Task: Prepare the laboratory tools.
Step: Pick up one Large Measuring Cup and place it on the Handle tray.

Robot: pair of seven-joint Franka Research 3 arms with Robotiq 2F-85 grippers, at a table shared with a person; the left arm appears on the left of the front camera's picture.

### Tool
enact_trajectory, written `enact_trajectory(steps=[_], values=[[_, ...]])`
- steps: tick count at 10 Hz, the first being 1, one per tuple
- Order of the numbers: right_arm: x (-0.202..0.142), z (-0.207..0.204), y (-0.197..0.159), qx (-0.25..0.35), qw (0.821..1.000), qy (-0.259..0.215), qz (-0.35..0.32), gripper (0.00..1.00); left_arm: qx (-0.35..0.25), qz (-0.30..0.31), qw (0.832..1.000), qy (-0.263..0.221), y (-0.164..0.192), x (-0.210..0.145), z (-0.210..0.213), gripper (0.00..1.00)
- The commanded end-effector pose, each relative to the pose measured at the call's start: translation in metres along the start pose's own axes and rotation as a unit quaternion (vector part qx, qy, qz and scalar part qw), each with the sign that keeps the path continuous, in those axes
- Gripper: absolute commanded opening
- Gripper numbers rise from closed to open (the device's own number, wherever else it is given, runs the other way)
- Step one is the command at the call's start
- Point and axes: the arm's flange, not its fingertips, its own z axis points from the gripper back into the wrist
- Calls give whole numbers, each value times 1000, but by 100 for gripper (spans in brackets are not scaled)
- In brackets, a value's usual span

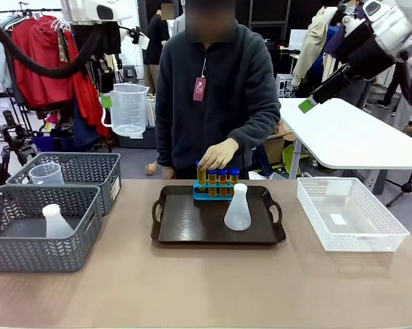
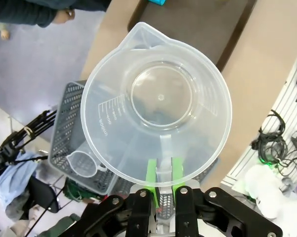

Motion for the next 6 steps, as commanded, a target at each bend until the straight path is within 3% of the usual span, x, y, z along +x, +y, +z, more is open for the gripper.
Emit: enact_trajectory(steps=[1,6], values=[[0,1,-1,3,1000,-4,0,100,-5,-1,1000,-14,-5,-12,-4,0],[0,1,-1,3,1000,-4,0,100,-2,4,1000,-1,-1,-6,-1,0]])
